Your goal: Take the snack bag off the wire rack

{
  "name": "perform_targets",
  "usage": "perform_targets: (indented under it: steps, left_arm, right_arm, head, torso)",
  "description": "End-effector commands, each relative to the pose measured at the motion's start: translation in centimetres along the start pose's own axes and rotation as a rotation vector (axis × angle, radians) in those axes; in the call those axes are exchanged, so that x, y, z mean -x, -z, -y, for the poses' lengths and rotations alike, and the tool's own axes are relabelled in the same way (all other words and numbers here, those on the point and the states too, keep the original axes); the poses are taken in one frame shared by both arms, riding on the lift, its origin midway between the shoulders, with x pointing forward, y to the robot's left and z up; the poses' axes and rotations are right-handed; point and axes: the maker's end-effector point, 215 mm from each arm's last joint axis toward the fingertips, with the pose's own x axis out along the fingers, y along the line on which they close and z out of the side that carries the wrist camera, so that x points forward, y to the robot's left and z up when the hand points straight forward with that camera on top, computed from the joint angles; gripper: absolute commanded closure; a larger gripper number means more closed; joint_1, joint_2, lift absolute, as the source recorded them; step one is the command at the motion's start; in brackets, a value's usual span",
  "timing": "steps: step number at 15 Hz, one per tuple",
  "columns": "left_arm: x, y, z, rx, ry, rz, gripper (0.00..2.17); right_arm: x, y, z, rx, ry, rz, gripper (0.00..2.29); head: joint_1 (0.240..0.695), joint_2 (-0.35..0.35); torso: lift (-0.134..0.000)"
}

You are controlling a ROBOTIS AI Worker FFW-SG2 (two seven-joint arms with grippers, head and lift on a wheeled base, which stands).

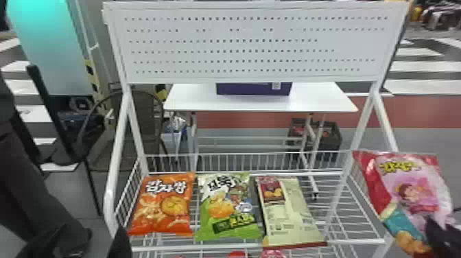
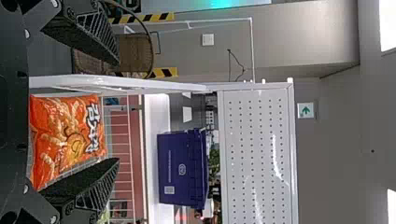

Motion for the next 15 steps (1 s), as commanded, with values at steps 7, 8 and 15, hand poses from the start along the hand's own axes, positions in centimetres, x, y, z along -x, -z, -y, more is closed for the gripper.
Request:
perform_targets:
  steps: [7, 8, 15]
  left_arm:
    - [-0.31, 0.22, -0.14, 0.001, -0.006, -0.002, 0.16]
    - [-0.39, 0.11, -0.11, 0.001, -0.005, 0.001, 0.16]
    - [-0.49, -0.17, -0.08, 0.0, -0.001, 0.006, 0.16]
  right_arm:
    - [-0.31, -0.33, -1.2, 0.005, -0.012, 0.028, 2.16]
    - [-0.31, -0.33, -1.17, 0.007, -0.011, 0.029, 2.16]
    - [-0.31, -0.41, -1.26, 0.008, -0.011, 0.033, 2.16]
  head:
    - [0.499, 0.0]
    - [0.499, 0.0]
    - [0.499, 0.0]
  torso:
    - [0.0]
    - [0.0]
    - [0.0]
